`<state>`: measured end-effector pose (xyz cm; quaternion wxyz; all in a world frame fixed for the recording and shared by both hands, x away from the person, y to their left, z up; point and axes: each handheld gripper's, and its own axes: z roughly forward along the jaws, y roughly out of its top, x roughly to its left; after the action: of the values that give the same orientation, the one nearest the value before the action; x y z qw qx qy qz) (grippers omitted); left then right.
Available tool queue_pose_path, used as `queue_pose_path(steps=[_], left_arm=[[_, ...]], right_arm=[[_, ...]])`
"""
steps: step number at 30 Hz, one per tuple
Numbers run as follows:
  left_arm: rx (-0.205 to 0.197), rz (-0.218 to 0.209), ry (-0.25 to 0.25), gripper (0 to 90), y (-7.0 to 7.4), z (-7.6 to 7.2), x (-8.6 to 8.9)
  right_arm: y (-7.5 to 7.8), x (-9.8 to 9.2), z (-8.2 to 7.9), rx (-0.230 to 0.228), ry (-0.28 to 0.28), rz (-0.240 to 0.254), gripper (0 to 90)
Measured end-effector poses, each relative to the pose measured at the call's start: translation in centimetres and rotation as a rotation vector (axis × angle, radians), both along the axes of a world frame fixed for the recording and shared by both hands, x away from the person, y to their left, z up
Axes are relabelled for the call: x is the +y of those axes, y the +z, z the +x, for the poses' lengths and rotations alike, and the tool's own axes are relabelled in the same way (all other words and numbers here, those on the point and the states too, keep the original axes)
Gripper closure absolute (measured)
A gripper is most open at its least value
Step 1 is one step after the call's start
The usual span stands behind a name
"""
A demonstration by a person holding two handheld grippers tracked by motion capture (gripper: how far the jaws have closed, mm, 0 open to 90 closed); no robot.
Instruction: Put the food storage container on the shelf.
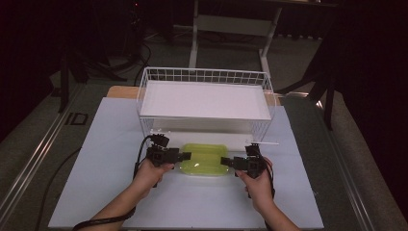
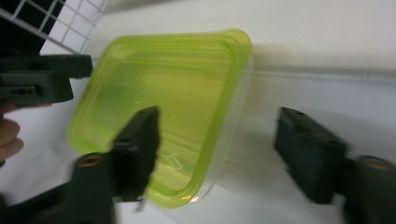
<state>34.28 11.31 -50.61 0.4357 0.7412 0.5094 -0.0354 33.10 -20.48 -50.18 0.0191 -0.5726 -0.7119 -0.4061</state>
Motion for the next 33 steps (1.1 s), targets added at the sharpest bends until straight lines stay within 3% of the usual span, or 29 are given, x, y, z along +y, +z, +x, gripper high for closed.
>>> queue_pose_path(steps=[2, 3, 6, 7, 10, 11, 17, 25, 31, 33], left_arm=[[0.026, -0.01, 0.006, 41.9, -0.3, 0.1, 0.0], [0.04, -0.005, 0.001, 44.0, -0.4, 0.2, -0.1], [0.06, -0.013, -0.005, 49.8, -0.7, 0.3, -0.3], [0.065, 0.003, -0.018, 53.4, -0.9, 0.3, -0.5], [0.071, -0.02, -0.01, 58.6, -1.0, 0.2, -0.3], [0.058, -0.005, -0.015, 67.6, -0.9, 0.1, -0.2], [0.042, 0.014, -0.021, 71.1, -0.7, -0.5, -0.1], [0.008, 0.009, -0.004, 73.5, -0.6, -1.5, -0.2], [-0.001, -0.01, 0.001, 75.6, -0.7, -2.3, 0.0], [-0.007, 0.003, 0.001, 76.1, -0.5, -2.6, -0.2]], right_arm=[[-0.4, -0.1, 0.4, 0.031, -0.011, 0.017, 37.9], [-0.5, 0.0, 0.5, 0.037, -0.011, 0.013, 43.4], [-0.6, 0.1, 0.5, 0.04, -0.004, 0.005, 46.2], [-0.6, 0.2, 0.6, 0.045, 0.007, -0.001, 54.7], [-0.5, 0.4, 0.5, 0.05, 0.013, -0.014, 68.6], [-0.5, 0.4, 0.4, 0.041, 0.012, -0.021, 69.6], [-0.2, 0.4, -0.1, 0.026, 0.013, -0.033, 73.7], [0.3, 0.8, -1.0, -0.005, 0.019, -0.079, 74.8], [0.4, 0.9, -1.6, -0.011, 0.017, -0.077, 76.2], [0.4, 0.9, -1.8, -0.016, 0.019, -0.083, 76.6]])
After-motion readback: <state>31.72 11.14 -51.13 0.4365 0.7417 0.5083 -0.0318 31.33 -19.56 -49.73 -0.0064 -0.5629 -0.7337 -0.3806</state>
